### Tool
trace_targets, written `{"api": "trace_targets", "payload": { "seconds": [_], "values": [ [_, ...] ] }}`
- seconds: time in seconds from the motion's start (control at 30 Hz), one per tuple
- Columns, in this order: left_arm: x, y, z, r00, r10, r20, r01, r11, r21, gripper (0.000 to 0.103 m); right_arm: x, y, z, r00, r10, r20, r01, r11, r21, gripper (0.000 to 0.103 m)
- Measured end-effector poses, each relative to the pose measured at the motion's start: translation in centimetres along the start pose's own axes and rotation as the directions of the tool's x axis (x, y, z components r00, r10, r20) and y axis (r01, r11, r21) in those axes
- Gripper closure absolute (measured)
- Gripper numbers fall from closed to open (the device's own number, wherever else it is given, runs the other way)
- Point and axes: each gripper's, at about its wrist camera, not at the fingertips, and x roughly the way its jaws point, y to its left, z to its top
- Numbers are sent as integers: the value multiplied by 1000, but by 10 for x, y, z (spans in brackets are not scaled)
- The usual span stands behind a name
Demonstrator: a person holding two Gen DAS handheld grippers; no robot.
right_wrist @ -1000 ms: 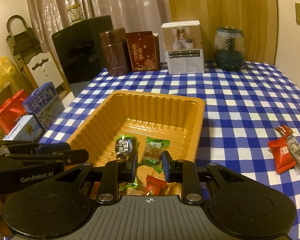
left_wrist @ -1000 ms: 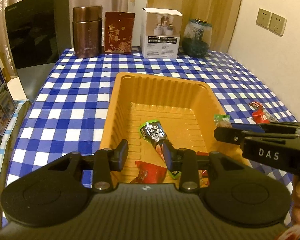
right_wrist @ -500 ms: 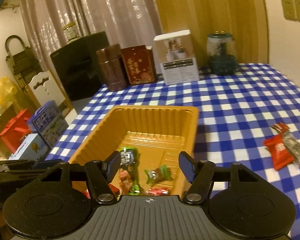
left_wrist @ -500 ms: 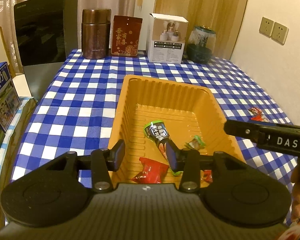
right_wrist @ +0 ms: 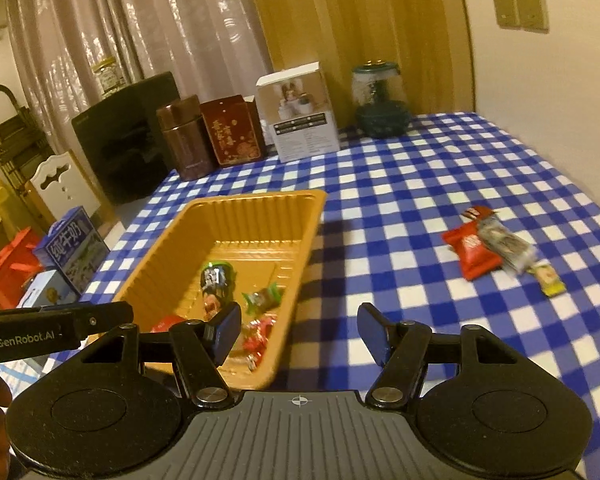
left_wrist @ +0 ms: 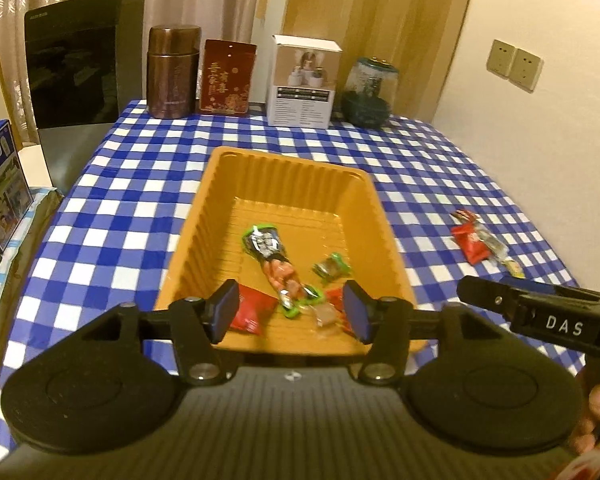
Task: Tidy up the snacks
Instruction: 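Move both tools back toward the remaining snacks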
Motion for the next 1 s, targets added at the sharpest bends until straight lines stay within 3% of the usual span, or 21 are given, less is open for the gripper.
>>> {"api": "trace_targets", "payload": {
  "seconds": [0.5, 1.0],
  "values": [
    [-26, -61, -18, 997, -73, 16, 72, 997, 30, 25, -66, -39, -19, 992, -119, 33, 117, 992, 57, 36],
    [-22, -108, -29, 991, -131, -22, 132, 988, 82, 20, -99, -77, -25, 980, -192, 50, 185, 976, 117, 34]
  ]
}}
